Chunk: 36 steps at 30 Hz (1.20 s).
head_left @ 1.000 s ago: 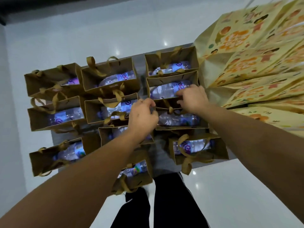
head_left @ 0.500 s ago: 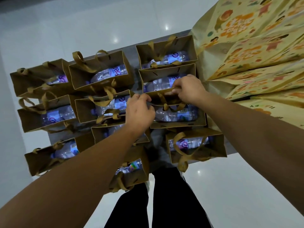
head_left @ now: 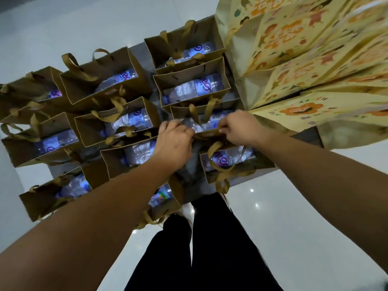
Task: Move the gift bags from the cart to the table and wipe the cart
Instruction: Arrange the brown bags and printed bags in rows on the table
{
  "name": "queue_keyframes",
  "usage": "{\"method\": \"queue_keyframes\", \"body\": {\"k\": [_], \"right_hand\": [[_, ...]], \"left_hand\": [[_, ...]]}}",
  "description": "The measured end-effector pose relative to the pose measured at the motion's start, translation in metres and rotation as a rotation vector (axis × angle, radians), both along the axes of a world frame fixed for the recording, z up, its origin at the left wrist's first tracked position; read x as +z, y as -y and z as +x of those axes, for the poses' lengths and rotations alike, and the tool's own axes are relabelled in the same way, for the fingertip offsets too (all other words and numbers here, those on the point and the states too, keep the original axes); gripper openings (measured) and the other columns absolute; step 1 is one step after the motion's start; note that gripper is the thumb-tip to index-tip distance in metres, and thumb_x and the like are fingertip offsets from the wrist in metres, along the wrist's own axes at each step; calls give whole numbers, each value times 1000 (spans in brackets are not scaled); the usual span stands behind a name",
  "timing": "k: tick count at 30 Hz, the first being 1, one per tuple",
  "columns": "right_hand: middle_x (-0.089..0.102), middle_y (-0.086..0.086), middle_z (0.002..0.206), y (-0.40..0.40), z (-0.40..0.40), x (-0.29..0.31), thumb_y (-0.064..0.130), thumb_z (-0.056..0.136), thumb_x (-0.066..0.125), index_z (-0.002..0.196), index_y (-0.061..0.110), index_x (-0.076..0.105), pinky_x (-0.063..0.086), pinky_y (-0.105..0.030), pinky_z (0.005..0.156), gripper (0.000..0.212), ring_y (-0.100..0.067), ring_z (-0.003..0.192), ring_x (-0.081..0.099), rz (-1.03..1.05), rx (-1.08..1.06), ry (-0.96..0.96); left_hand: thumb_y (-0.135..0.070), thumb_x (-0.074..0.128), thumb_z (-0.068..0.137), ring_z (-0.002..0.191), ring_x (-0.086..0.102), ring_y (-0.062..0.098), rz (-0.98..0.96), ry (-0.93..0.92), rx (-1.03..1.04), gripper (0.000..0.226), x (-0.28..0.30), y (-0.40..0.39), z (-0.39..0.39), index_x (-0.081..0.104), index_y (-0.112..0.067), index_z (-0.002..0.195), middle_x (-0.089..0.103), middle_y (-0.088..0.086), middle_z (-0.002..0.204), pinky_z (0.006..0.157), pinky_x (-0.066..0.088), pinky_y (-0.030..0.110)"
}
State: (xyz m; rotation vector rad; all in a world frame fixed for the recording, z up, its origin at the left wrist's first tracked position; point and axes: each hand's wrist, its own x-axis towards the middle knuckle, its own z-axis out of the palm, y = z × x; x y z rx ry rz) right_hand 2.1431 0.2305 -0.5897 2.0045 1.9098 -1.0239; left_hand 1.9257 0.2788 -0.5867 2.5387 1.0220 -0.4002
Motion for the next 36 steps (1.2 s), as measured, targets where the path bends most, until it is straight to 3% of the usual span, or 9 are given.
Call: {"method": "queue_keyframes", "body": {"k": [4, 11, 14, 18, 21, 24, 30, 33, 36], "right_hand": [[66, -5, 96, -6, 3, 0, 27, 99, 56, 104, 24, 72, 36, -31, 74, 17, -28, 99, 60, 24, -53, -9], [57, 3, 85, -4, 2, 1, 28, 100, 57, 100, 25, 70, 37, -32, 74, 14, -21, 88, 55, 13, -101, -52], [63, 6, 84, -2, 3, 2, 34, 96, 64, 99, 26, 73, 44, -31, 76, 12, -19, 89, 61, 12, -147, -107], [71, 1, 80, -4, 2, 4, 41, 93, 66, 94, 21, 74, 51, -33, 74, 21, -21, 81, 65, 318, -308, -137], [72, -2, 94, -29, 0, 10, 32, 96, 62, 105, 19, 71, 46, -34, 76, 19, -26, 91, 63, 546, -362, -60], [70, -6, 107, -69, 4, 12, 22, 96, 58, 116, 18, 70, 43, -34, 82, 24, -29, 103, 58, 609, -352, 1], [70, -8, 116, -144, 7, 5, 11, 93, 54, 122, 15, 68, 44, -40, 96, 33, -30, 120, 51, 530, -130, 108], [66, -14, 120, -177, 8, 6, 10, 85, 60, 129, 17, 64, 50, -41, 93, 44, -34, 116, 56, 238, -146, 125], [65, -16, 115, -197, 9, 6, 10, 85, 62, 111, 12, 70, 53, -38, 85, 27, -34, 103, 62, 87, -141, 160]], "left_hand": [[-20, 54, 91, 129, 42, 28, -9, -37, 68, 30, 3, 0, 6, 66, -17, 118, 70, 4, 116, 108, 24, 47], [-12, 54, 90, 119, 42, 27, -59, -12, 179, 24, 2, -3, 9, 67, -21, 109, 68, 3, 104, 92, 29, 41], [-17, 54, 94, 114, 42, 25, -95, 3, 230, 21, 4, -4, 10, 67, -26, 107, 60, -2, 99, 89, 29, 40], [-33, 51, 98, 111, 49, 24, -88, 49, 249, 23, 5, 0, 12, 71, -28, 107, 69, -4, 98, 96, 32, 41], [-34, 51, 98, 106, 53, 25, -45, 173, 374, 24, 6, -9, 13, 72, -26, 105, 72, -4, 98, 91, 36, 40], [-29, 51, 99, 107, 52, 25, -16, 214, 445, 24, 10, -30, 14, 71, -23, 111, 69, 0, 105, 89, 38, 39], [-25, 54, 98, 112, 51, 27, 51, 246, 542, 28, 7, -74, 17, 68, -20, 121, 66, 5, 119, 92, 43, 43], [-25, 54, 97, 114, 49, 25, 25, 250, 585, 29, 0, -87, 14, 67, -22, 123, 63, 3, 122, 94, 40, 40], [-22, 56, 96, 112, 50, 24, 17, 257, 608, 28, -9, -92, 8, 68, -21, 121, 63, 4, 122, 94, 41, 39]]}}
